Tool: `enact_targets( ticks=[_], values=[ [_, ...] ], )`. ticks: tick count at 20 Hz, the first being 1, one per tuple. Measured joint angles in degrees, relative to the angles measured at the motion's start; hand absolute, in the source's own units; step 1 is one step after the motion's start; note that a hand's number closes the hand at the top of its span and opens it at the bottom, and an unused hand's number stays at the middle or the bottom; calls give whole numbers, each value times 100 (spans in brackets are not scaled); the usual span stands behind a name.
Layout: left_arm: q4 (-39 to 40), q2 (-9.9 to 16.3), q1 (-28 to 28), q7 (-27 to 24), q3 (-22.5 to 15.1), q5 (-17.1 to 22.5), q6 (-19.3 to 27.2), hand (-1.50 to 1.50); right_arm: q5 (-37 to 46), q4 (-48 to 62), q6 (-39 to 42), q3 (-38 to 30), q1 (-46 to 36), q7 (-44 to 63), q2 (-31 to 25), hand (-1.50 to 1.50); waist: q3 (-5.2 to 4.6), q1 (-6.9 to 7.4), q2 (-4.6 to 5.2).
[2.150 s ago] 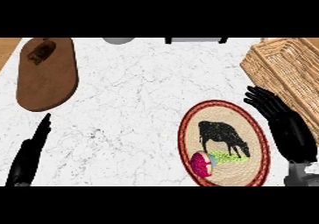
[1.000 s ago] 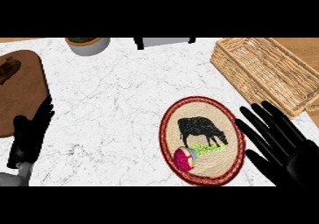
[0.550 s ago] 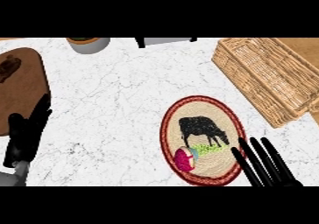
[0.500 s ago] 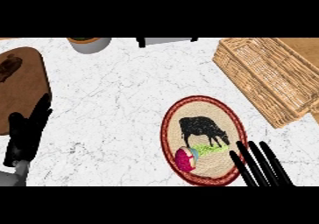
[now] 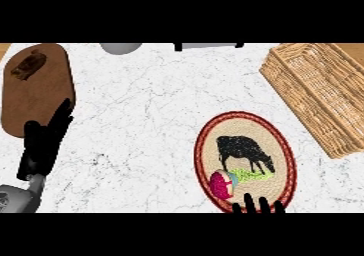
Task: Pick the cupcake from the placemat and place it in the basket
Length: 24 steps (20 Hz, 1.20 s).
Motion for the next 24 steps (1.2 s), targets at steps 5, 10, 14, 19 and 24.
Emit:
enact_targets(
  ticks=[5,10,14,19,24],
  values=[
    [131,-97,-210,-28,-1,-32,-167,0,1210,-3,-48,60,276,929,189,-150,13,208,54],
    [202,-187,-392,48,-11,-115,-252,0,1498,51,-156,77,375,1427,274,-150,22,357,91],
    [315,-308,-535,53,-45,-224,-287,0,1349,79,-202,85,342,1456,259,-150,25,435,116],
    [222,-354,-628,222,-29,-290,-337,0,1135,113,-292,87,255,1441,201,-150,28,502,124],
    [312,-426,-639,191,13,-394,-404,0,920,193,-437,69,107,1420,139,-150,27,524,130]
  ],
)
